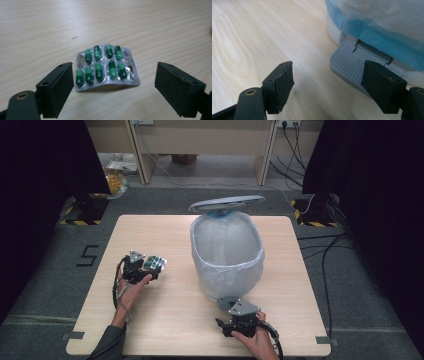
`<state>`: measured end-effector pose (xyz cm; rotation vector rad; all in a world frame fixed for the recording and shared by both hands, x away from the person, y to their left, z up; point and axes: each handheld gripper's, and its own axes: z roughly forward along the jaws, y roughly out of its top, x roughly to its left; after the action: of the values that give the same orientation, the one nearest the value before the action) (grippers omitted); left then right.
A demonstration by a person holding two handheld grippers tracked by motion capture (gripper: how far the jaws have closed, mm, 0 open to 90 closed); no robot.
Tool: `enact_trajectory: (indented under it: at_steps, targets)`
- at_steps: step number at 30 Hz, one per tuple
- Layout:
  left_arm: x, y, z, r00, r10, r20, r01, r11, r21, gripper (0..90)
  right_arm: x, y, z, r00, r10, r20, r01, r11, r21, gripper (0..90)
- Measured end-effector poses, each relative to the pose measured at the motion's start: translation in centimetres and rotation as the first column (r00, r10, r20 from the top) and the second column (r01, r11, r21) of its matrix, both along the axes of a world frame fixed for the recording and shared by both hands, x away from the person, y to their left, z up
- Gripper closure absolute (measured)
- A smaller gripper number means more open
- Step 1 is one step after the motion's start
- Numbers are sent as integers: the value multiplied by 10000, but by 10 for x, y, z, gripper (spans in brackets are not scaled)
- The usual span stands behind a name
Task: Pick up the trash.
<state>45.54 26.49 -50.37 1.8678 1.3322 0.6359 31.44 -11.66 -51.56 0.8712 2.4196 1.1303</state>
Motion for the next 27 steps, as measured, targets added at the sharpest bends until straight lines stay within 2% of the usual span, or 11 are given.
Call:
enact_trajectory:
  at_steps: [10, 13, 14, 15, 17, 19, 20, 21, 23, 27]
  targets:
    - [23, -7, -4, 9992, 69, -401, -61, 9998, 208, 151, 0, -1, 0, 10000, 70, -40, -70, 10000, 13, 250]
    - [31, -10, -5, 9986, 149, -514, -120, 9984, 557, 152, 0, -1, 0, 10000, 76, -40, -76, 10000, 10, 250]
    - [35, -12, -6, 9975, 225, -664, -174, 9969, 761, 152, 1, -1, 0, 9999, 98, -32, -98, 10000, 9, 250]
    - [35, -12, -6, 9975, 225, -664, -174, 9969, 761, 152, 1, -1, 0, 9999, 98, -32, -98, 10000, 9, 250]
    - [40, -12, -10, 9951, 336, -925, -251, 9955, 912, 154, 1, -1, 0, 9999, 103, -37, -103, 9999, 6, 249]
    - [43, -10, -14, 9923, 412, -1165, -351, 9979, 537, 148, 1, -1, 0, 9999, 136, -14, -136, 9999, -1, 250]
    - [43, -10, -14, 9923, 412, -1165, -351, 9979, 537, 141, 1, -1, 0, 9999, 143, -12, -143, 9999, -6, 250]
    - [44, -8, -17, 9917, 608, -1130, -583, 9980, 255, 132, 1, -1, 0, 9999, 126, -31, -126, 9999, -4, 249]
    - [45, -7, -17, 9924, 593, -1078, -568, 9980, 262, 165, 1, -1, 0, 9999, 136, -25, -136, 9999, 4, 249]
    - [44, -9, -14, 9937, 320, -1073, -288, 9991, 311, 294, 1, -1, 0, 9999, 150, -18, -150, 9999, 11, 249]
